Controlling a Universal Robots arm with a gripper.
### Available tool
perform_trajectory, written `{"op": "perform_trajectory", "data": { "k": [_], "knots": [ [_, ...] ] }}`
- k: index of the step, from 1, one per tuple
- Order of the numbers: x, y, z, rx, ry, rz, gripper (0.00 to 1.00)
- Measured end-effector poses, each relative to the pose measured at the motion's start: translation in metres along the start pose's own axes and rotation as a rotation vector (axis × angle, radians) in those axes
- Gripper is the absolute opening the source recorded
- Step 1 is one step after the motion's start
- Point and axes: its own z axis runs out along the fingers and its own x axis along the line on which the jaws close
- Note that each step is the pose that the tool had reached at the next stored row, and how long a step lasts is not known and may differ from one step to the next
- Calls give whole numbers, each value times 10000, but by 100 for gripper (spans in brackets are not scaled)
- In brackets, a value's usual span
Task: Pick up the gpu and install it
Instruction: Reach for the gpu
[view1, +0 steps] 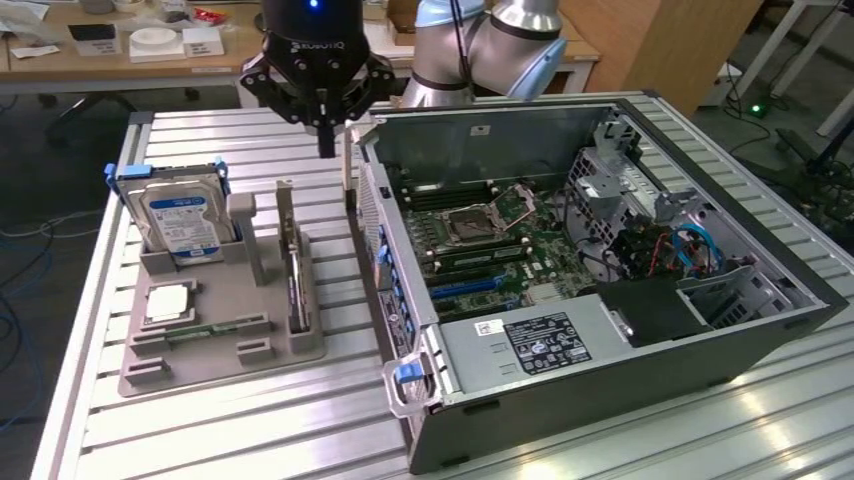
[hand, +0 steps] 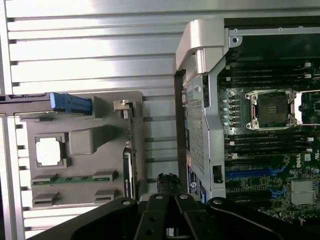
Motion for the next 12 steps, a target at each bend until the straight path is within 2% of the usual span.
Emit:
{"op": "perform_trajectory", "data": {
  "k": [12],
  "knots": [
    [111,-8,-3,0,0,1,11]
  ]
}}
